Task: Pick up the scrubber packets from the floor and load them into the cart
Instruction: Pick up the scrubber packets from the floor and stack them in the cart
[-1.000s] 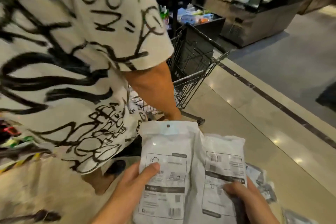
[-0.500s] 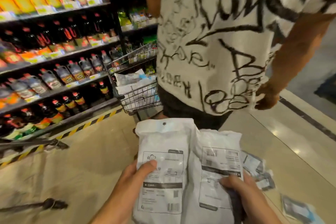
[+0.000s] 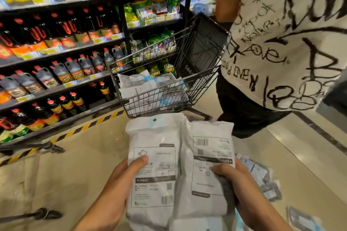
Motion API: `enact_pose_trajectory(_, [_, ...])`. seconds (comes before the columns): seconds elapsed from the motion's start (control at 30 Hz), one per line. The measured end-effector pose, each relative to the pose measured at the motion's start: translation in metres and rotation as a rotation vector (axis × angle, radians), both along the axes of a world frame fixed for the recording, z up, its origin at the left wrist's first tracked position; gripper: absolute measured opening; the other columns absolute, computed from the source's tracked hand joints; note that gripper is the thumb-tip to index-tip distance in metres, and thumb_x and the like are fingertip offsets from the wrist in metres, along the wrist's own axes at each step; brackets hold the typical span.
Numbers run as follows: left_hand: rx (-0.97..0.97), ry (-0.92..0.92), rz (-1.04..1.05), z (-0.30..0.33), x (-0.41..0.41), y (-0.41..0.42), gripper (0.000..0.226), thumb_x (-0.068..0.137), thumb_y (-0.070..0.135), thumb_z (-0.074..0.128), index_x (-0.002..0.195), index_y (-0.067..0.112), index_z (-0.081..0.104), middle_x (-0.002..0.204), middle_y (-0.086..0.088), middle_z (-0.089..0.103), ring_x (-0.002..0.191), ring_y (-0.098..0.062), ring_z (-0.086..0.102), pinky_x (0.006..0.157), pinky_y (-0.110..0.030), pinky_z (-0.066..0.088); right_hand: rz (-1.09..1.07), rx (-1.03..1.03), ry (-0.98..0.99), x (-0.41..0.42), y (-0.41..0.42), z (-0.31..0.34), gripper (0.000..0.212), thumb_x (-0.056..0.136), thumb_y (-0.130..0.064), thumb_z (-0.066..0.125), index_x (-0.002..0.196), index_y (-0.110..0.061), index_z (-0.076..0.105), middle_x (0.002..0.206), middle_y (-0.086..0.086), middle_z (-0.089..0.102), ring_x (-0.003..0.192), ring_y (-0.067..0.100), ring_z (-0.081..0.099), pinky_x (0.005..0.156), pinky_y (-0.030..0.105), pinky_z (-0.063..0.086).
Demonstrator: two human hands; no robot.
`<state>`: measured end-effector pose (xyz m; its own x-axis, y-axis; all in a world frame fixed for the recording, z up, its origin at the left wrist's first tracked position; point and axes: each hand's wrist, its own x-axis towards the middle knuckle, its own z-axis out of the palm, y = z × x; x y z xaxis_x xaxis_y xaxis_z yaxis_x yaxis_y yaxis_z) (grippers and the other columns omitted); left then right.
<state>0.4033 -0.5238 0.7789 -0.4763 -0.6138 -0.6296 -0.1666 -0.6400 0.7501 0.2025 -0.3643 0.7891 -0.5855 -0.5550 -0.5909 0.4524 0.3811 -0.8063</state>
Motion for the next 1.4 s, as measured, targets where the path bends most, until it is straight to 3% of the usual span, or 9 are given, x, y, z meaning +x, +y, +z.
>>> enact_pose_trajectory(0.23, [-0.006,-0.073,0.013,-0.012,-0.070,-0.071,0.031,0.097,0.032,0.063,0.122,0.015,0.073,0.109,-0.010,0.080,0.101,-0.031,0.077,0.101,-0.052,0.054,0.054,-0.003,-0.041,-0.071,-0.078,-0.009,0.042,0.088,-0.006,0.065,0.119,-0.033,0.071,0.112,0.005,0.079,0.108,0.032,0.073,0.104,0.064,0.051])
enact_pose_trajectory(0.43, [-0.032,-0.070,0.031,-0.009,-0.143,-0.133,0.032,0.098,0.033,0.063,0.124,0.017,0.072,0.111,-0.006,0.080,0.103,-0.028,0.077,0.101,-0.050,0.054,0.073,-0.030,-0.094,-0.144,-0.148,-0.013,0.050,0.088,0.005,0.059,0.125,-0.028,0.068,0.114,0.000,0.079,0.106,0.028,0.075,0.103,0.054,0.054])
enact_pose_trajectory(0.73, [0.025,-0.086,0.154,-0.015,-0.213,-0.213,0.026,0.099,0.029,0.063,0.120,0.018,0.073,0.109,-0.006,0.080,0.099,-0.028,0.078,0.103,-0.050,0.052,0.193,-0.009,-0.134,-0.232,-0.243,-0.018,0.053,0.080,0.000,0.057,0.119,-0.032,0.073,0.122,0.000,0.077,0.114,0.028,0.072,0.109,0.058,0.048])
enact_pose_trajectory(0.87, [0.075,-0.115,0.183,-0.027,-0.238,-0.262,0.032,0.096,0.031,0.066,0.125,0.018,0.071,0.112,-0.007,0.080,0.105,-0.032,0.076,0.107,-0.054,0.050,0.186,0.027,-0.135,-0.262,-0.293,-0.025,0.049,0.083,0.000,0.056,0.103,-0.040,0.077,0.116,0.001,0.079,0.108,0.031,0.074,0.107,0.059,0.051])
enact_pose_trajectory(1.0, [0.094,-0.131,0.225,-0.033,-0.270,-0.322,0.053,0.082,0.041,0.078,0.129,0.020,0.064,0.132,0.008,0.066,0.118,-0.023,0.066,0.110,-0.047,0.045,0.129,-0.002,-0.144,-0.287,-0.346,-0.029,0.050,0.076,-0.002,0.060,0.114,-0.032,0.075,0.119,0.005,0.078,0.112,0.034,0.072,0.107,0.058,0.050])
enact_pose_trajectory(1.1, [0.096,-0.131,0.169,-0.033,-0.298,-0.369,0.057,0.090,0.037,0.075,0.140,0.028,0.051,0.125,0.012,0.058,0.108,-0.023,0.060,0.101,-0.041,0.043,0.047,0.015,-0.132,-0.305,-0.383,-0.038,0.056,0.069,-0.006,0.066,0.121,-0.026,0.071,0.115,0.007,0.079,0.109,0.037,0.072,0.106,0.061,0.050])
enact_pose_trajectory(1.2, [0.020,-0.174,0.098,-0.038,-0.328,-0.419,0.022,0.090,0.043,0.075,0.104,0.032,0.062,0.101,0.012,0.069,0.080,-0.012,0.065,0.080,-0.036,0.048,-0.022,0.021,-0.135,-0.321,-0.415,-0.052,0.047,0.083,0.004,0.059,0.119,-0.025,0.069,0.107,0.008,0.080,0.101,0.037,0.075,0.101,0.060,0.054])
enact_pose_trajectory(1.3, [-0.083,-0.260,-0.039,-0.057,-0.357,-0.468,0.077,0.067,0.069,0.084,0.132,0.033,0.061,0.136,0.010,0.064,0.121,-0.020,0.065,0.099,-0.045,0.054,-0.117,0.019,-0.200,-0.332,-0.443,-0.070,0.044,0.084,0.000,0.058,0.119,-0.025,0.069,0.105,0.012,0.080,0.098,0.041,0.075,0.094,0.059,0.058])
enact_pose_trajectory(1.4, [-0.165,-0.328,-0.189,-0.080,-0.394,-0.521,0.042,0.081,0.058,0.079,0.115,0.034,0.071,0.124,0.011,0.069,0.108,-0.011,0.067,0.089,-0.034,0.055,-0.203,0.054,-0.290,-0.350,-0.476,-0.104,0.045,0.083,0.000,0.060,0.119,-0.027,0.067,0.103,0.015,0.079,0.096,0.044,0.074,0.083,0.054,0.061])
